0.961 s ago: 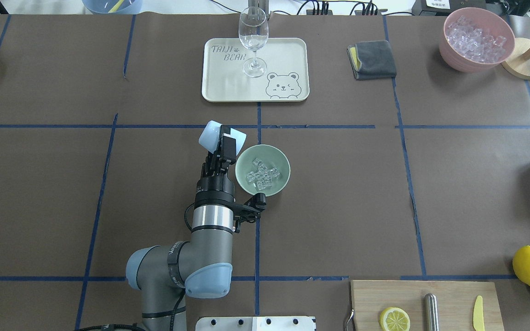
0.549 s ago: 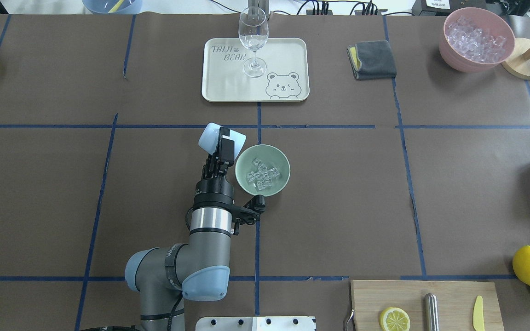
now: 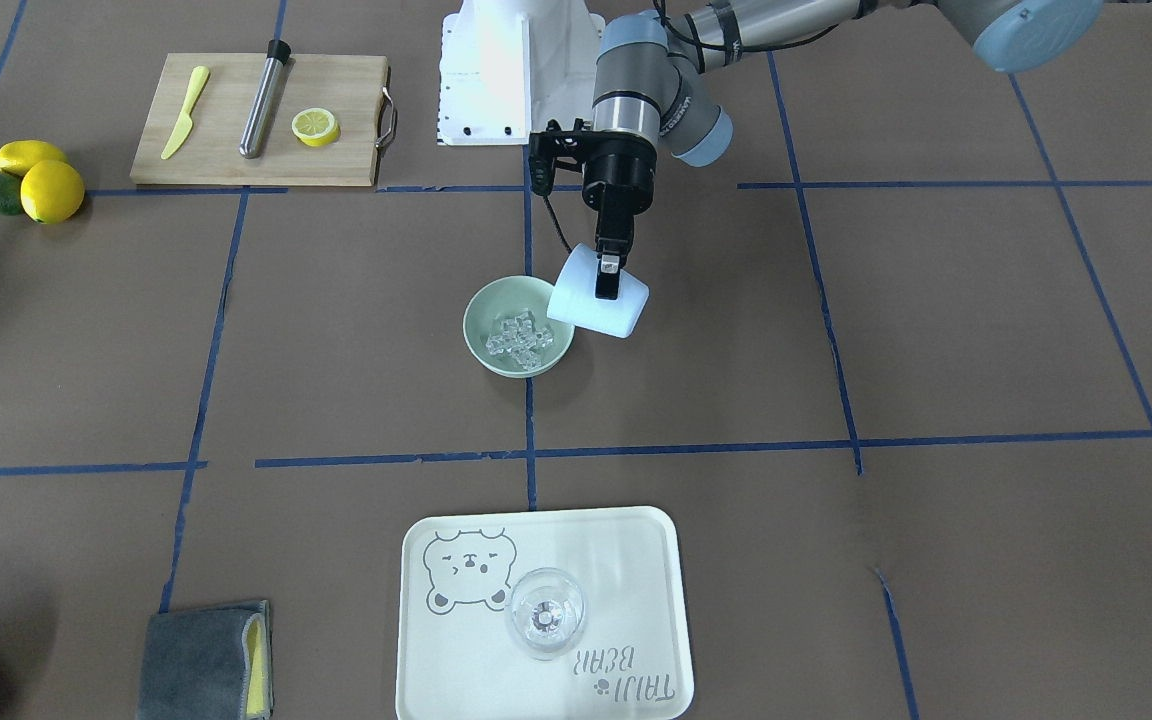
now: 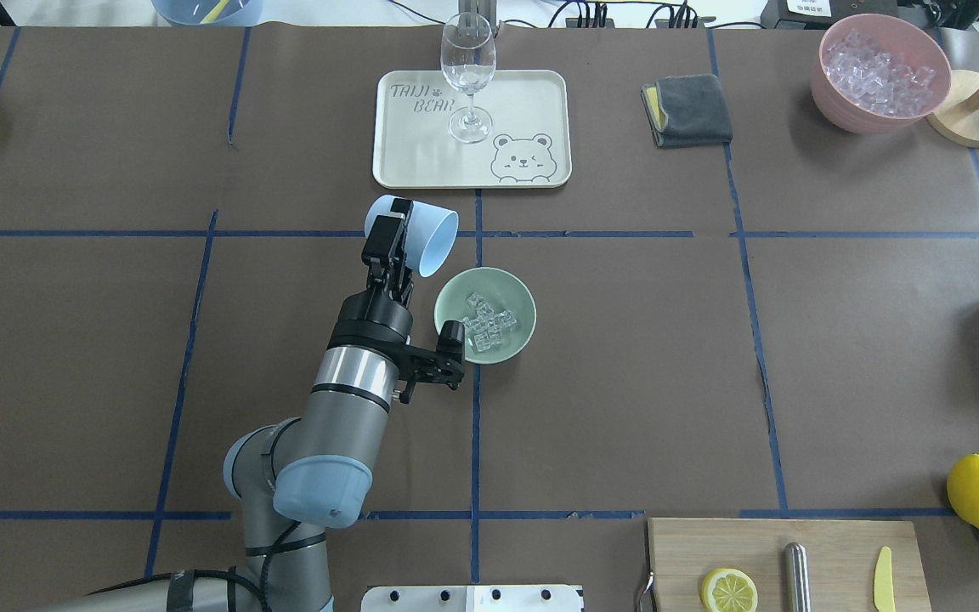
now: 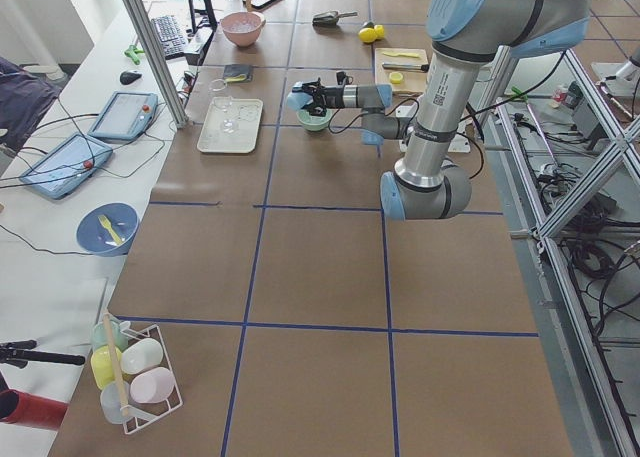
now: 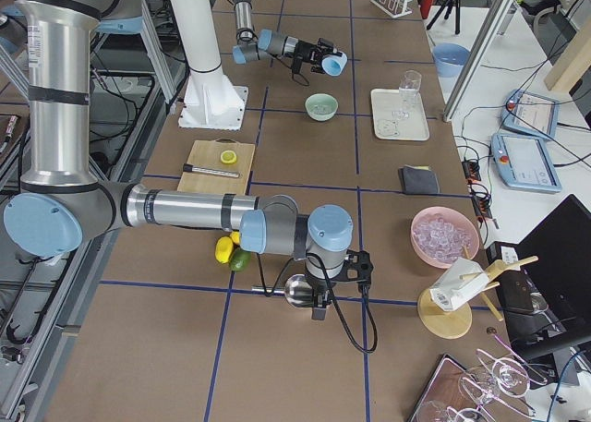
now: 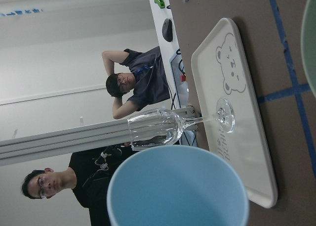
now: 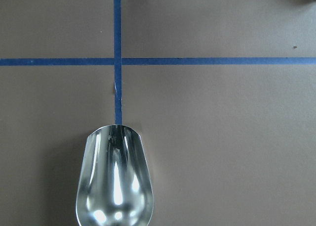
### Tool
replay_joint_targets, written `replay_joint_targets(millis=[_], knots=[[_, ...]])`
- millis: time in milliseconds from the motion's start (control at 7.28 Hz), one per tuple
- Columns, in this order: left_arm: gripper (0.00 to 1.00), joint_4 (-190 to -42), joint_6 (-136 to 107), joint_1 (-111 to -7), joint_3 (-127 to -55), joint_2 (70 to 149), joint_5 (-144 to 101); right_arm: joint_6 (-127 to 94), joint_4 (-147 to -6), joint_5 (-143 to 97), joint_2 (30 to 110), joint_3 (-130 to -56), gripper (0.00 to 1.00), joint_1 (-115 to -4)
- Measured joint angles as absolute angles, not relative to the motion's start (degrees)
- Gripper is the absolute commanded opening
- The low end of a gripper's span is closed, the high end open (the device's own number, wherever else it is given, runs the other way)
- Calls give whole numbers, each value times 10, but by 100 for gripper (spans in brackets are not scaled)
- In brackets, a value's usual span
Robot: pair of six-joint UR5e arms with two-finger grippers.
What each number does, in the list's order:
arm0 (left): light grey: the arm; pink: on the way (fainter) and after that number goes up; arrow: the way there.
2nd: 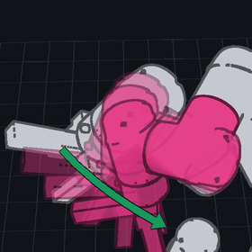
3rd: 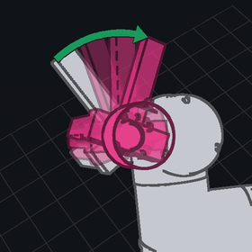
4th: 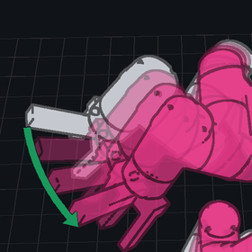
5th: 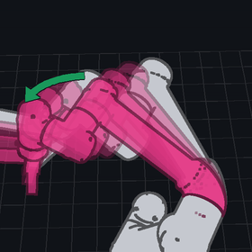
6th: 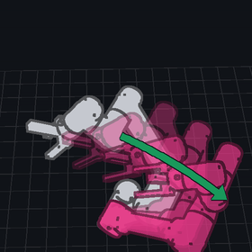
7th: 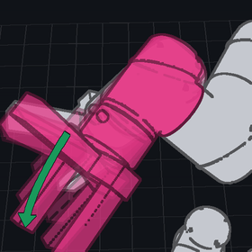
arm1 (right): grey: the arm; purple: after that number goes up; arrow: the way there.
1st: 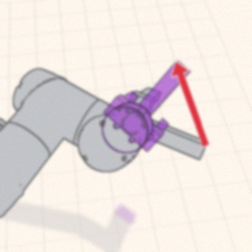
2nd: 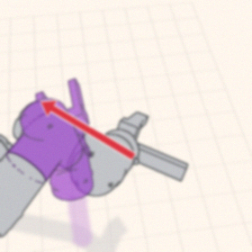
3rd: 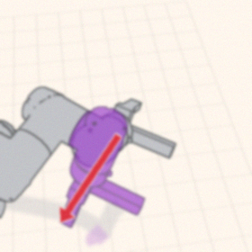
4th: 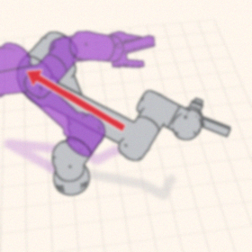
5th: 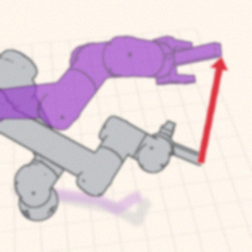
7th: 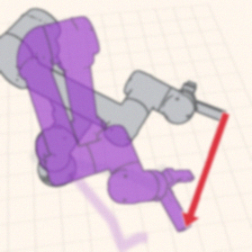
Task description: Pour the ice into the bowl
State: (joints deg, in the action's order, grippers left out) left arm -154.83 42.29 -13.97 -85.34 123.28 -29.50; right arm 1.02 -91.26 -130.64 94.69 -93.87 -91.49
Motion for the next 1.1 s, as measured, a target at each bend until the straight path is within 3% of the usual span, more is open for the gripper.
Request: replay_joint_targets(millis=[687, 1099], knots=[[0, -1629, -28, -182, -939, 1140, -495, 13, -905, -1306, 950, -937, 100, -917], [0, -1643, -229, -198, -990, 1008, -499, 15, -904, -1305, 952, -936, 100, -918]])
